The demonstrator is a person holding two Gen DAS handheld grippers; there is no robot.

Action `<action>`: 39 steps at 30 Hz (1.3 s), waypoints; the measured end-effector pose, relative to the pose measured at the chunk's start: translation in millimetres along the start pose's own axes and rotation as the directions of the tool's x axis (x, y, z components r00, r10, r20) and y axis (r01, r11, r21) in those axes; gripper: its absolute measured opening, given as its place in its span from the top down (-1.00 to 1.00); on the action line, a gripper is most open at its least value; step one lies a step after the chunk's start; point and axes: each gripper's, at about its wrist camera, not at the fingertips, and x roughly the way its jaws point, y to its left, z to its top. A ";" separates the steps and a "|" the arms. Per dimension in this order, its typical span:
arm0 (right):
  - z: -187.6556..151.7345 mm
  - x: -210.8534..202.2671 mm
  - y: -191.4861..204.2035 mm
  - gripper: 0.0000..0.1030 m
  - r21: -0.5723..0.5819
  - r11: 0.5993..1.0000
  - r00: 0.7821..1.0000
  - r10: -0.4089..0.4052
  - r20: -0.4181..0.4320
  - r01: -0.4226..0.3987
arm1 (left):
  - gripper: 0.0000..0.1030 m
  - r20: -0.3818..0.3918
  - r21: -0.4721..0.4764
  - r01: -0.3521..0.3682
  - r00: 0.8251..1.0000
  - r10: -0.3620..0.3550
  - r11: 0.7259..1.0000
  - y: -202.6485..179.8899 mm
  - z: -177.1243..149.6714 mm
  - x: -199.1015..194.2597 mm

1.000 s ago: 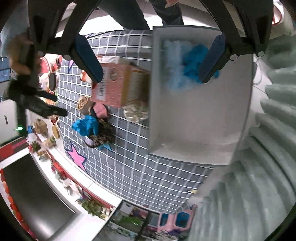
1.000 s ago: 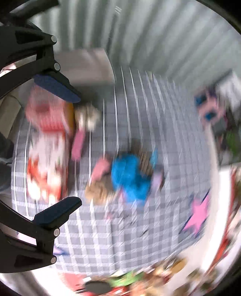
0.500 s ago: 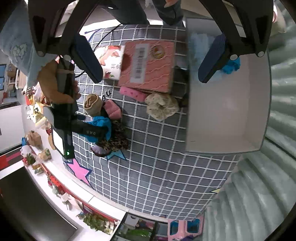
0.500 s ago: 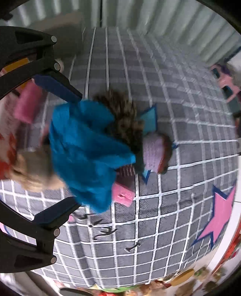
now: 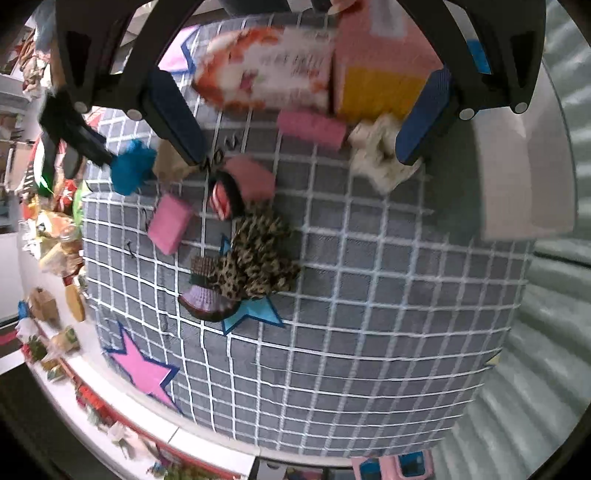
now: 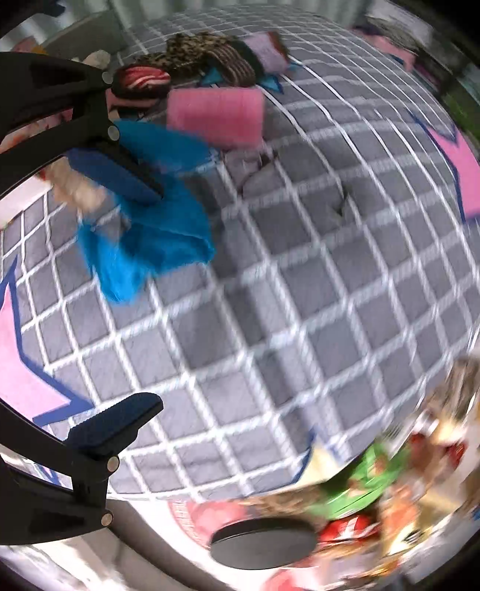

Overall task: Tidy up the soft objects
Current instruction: 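Grasp the leopard-print scrunchie with the left tool while the right tool grasps a blue cloth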

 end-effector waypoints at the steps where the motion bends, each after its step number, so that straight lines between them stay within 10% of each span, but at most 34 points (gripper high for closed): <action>1: -1.4 -1.3 -4.4 -0.99 0.007 1.000 1.000 0.012 -0.001 -0.012 | -0.99 -0.007 0.004 -0.015 1.000 0.015 1.000 -4.4 5.9 8.3; 7: -6.0 -11.7 5.8 -0.99 -0.107 0.986 0.992 0.129 -0.001 -0.128 | -0.99 -0.088 0.017 -0.096 0.991 0.097 0.995 -14.6 41.9 74.3; 25: -1.8 45.8 102.9 -1.00 -0.288 0.957 0.999 -0.052 -0.004 0.048 | -0.98 -0.136 0.072 -0.130 0.981 0.139 0.989 -19.5 79.9 146.1; 30: -0.6 54.0 116.1 -1.00 -0.315 0.948 0.998 -0.051 -0.030 0.039 | -0.29 -0.153 0.108 -0.057 0.986 0.073 0.993 -48.8 82.8 150.4; 33: 14.2 45.1 126.9 -0.62 -0.367 0.929 0.999 -0.038 0.001 0.036 | 0.38 -0.161 0.133 -0.036 0.985 0.057 0.991 -64.4 82.0 149.0; 36: 15.7 26.8 124.2 0.20 -0.417 0.909 1.000 0.006 0.012 0.000 | 0.45 -0.138 0.147 -0.041 0.988 0.061 0.988 -77.1 82.2 148.2; 39: 15.3 8.7 111.1 0.33 -0.403 0.912 0.997 0.075 -0.006 -0.071 | 0.45 -0.103 0.127 -0.037 0.993 0.050 0.991 -75.5 72.7 130.1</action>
